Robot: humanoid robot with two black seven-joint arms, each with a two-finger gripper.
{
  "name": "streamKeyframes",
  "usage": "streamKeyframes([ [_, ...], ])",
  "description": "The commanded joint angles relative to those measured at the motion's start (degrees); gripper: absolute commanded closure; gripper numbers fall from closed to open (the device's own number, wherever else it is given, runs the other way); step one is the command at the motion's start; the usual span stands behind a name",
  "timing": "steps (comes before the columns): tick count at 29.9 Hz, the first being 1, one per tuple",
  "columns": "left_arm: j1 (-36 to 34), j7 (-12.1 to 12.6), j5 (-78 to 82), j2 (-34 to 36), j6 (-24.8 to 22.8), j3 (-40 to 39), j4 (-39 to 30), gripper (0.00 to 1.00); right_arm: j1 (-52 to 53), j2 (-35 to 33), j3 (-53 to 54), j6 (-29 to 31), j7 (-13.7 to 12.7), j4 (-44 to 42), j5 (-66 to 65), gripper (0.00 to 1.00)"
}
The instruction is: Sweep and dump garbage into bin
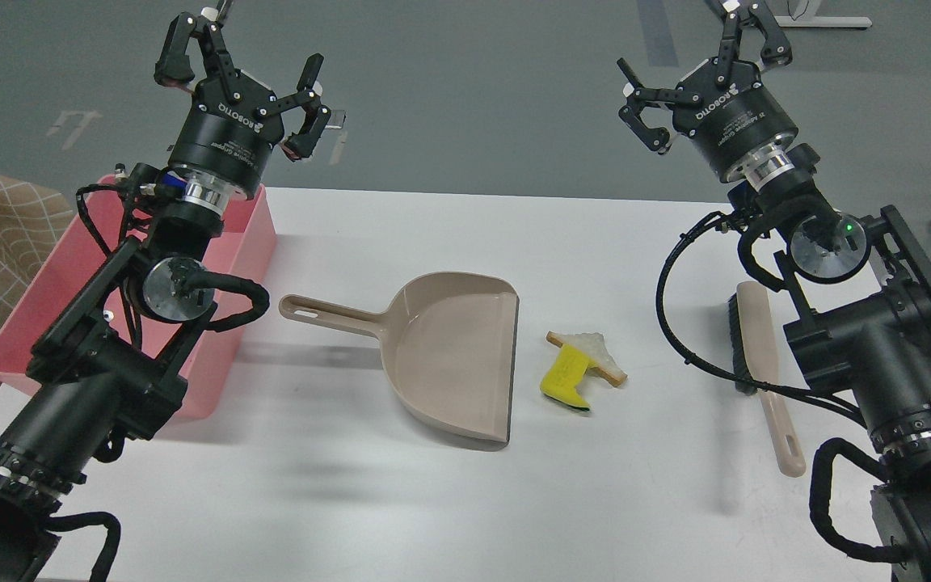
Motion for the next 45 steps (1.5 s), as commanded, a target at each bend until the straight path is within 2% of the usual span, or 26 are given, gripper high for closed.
streamKeyframes([
  [1,0.04,0.09,0.00,-0.01,0.18,0.24,0.00,0.02,0.03,-0.01,-0.05,0.00,0.08,-0.08,0.00,0.00],
  [45,0.65,0.18,-0.17,-0.19,-0.61,0.24,0.00,0.02,-0.67,0.08,-0.13,0.00,0.00,0.18,0.09,0.00],
])
